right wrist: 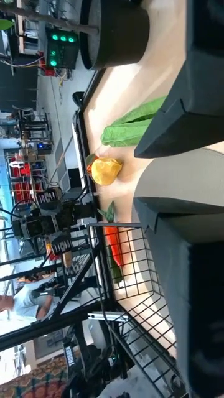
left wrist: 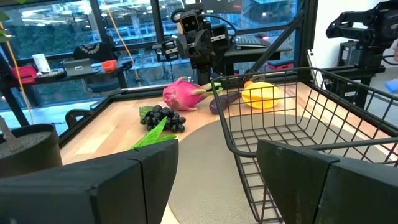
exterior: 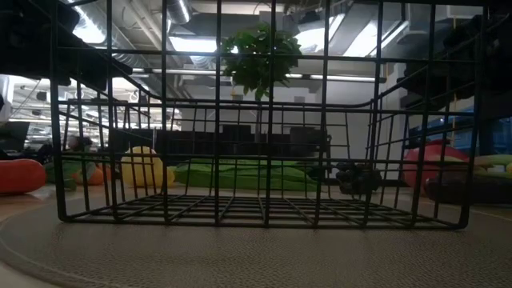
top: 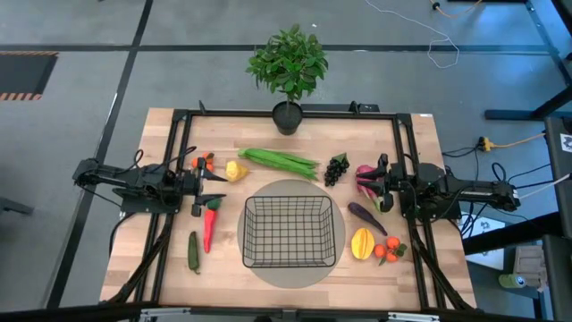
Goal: Build produce basket
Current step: Put the top tangerines into the black wire basket
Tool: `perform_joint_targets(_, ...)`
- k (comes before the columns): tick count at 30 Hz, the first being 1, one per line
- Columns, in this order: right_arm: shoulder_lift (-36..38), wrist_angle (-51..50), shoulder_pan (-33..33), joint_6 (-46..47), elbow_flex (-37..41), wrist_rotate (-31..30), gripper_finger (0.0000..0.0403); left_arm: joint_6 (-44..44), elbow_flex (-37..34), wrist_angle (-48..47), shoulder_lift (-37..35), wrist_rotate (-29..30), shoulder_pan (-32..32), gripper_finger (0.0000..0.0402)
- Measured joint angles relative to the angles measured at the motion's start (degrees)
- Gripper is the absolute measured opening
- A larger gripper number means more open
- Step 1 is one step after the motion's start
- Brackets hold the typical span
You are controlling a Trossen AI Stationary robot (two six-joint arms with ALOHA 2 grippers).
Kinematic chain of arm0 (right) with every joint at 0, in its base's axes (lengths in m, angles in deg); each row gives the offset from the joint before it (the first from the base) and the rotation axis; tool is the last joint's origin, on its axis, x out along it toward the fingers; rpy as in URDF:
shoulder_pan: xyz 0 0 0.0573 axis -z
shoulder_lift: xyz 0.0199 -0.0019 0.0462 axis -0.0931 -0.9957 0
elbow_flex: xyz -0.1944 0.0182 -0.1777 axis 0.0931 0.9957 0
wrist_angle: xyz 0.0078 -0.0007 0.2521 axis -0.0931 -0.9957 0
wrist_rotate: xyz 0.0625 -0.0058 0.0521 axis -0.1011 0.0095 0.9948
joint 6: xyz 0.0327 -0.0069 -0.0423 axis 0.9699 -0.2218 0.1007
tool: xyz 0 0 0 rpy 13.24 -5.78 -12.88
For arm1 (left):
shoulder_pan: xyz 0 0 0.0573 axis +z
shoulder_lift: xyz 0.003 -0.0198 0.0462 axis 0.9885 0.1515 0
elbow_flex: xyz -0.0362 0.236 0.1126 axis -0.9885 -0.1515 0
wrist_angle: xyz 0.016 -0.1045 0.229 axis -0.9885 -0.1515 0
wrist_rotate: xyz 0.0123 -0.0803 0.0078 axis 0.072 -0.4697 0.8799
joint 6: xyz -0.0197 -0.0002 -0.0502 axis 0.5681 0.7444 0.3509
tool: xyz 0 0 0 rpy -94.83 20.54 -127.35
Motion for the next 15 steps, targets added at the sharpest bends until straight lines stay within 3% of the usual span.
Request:
perform_joint_targets(5, 0.0, 0.2, 0.0, -0.8, 0.0, -1.2, 0.0110, 0.4, 0.0, 0.4, 0.0, 0.0, 0.0, 0.0210)
perform_joint_targets(15, 0.0, 1.6, 0.0, -8.2, 0.0, -10.5, 0.0110, 5.1, 0.0, 5.3, 0.0, 0.0, 0.0, 0.0210)
